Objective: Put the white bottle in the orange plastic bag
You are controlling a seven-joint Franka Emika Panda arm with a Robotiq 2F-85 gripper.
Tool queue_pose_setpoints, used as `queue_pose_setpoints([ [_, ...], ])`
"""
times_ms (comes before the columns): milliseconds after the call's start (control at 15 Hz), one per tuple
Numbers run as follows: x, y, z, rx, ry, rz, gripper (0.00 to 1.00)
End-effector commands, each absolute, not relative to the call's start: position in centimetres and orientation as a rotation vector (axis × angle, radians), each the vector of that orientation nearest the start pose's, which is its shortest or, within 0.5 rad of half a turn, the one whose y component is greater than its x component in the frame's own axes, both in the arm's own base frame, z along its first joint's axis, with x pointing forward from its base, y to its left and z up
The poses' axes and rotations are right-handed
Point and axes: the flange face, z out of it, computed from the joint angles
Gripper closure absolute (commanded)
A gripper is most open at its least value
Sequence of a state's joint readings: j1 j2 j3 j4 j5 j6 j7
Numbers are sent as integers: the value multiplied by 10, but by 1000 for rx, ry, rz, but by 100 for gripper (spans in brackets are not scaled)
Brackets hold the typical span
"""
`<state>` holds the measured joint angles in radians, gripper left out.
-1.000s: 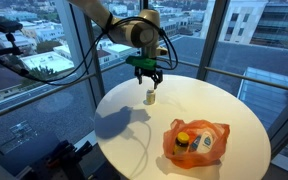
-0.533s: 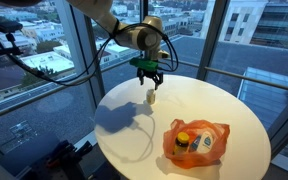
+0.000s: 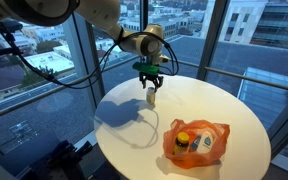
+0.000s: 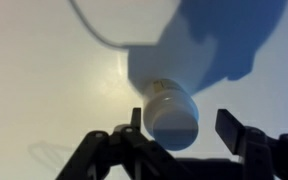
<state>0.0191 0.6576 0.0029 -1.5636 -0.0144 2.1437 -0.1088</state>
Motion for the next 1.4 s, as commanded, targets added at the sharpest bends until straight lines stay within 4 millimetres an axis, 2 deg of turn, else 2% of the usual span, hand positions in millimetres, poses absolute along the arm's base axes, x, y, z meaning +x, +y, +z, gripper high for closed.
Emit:
queue_pose_setpoints([
  [0, 707, 19, 253, -3142, -198, 122, 51],
  [267, 711, 19, 257, -3147, -201, 95, 81],
  [467, 711, 14, 271, -3152, -187, 65, 81],
  [667, 714, -1, 291, -3162, -139, 31, 81],
  [1333, 721, -89, 356, -3180, 127, 82, 81],
])
